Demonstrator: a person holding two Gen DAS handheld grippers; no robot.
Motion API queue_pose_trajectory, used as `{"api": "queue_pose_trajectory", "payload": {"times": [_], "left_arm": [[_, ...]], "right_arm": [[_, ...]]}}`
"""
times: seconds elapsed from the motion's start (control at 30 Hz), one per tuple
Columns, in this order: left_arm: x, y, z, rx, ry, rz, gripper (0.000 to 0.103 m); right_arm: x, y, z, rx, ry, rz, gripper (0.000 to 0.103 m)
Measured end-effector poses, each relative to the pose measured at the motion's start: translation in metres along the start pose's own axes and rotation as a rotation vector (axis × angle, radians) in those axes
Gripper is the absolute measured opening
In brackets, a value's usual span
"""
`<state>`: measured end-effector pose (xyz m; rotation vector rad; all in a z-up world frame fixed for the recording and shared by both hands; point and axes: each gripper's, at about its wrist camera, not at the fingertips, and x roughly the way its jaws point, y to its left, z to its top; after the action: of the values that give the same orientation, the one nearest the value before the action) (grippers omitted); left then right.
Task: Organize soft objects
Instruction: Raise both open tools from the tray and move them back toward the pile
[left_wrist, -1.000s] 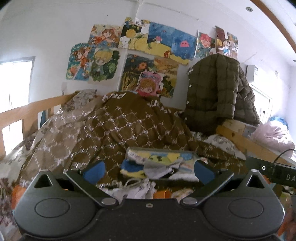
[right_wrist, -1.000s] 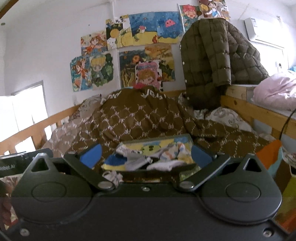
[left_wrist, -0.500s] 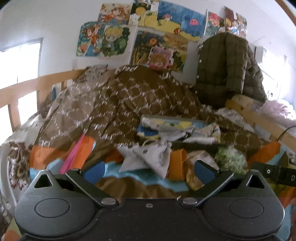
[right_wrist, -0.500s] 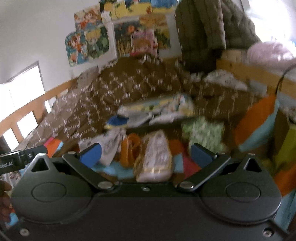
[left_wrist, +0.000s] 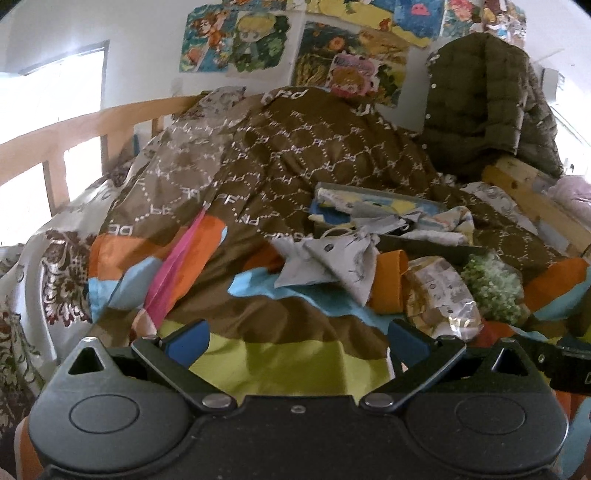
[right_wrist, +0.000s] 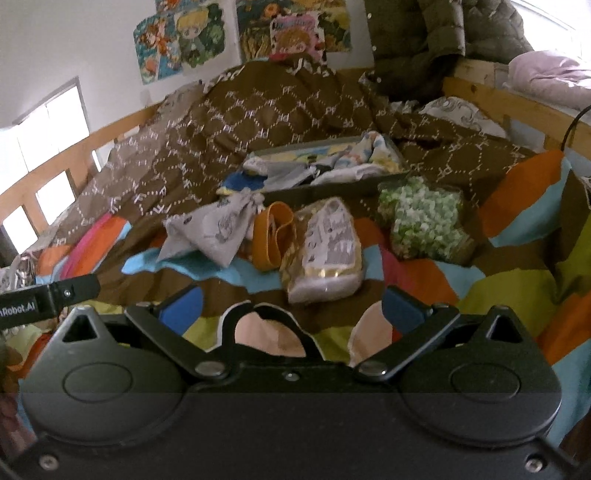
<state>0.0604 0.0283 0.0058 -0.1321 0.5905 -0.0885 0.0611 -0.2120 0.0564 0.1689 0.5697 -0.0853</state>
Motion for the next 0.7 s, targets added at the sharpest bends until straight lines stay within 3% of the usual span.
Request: {"api": "queue_pose_trajectory", "payload": {"times": [0.3, 0.7], "left_arm": [[0.011, 0.001, -0.006, -0.017, 0.068, 0.04, 0.102], [0.019, 0.006, -0.006, -0.058, 0.109, 0.064, 0.102]], "right_arm": [[0.013, 0.003, -0.011, -0.002, 0.117, 0.042, 0.102], [0.026, 0.02, -0.012, -0.05, 0.141, 0.065, 0.102]]}}
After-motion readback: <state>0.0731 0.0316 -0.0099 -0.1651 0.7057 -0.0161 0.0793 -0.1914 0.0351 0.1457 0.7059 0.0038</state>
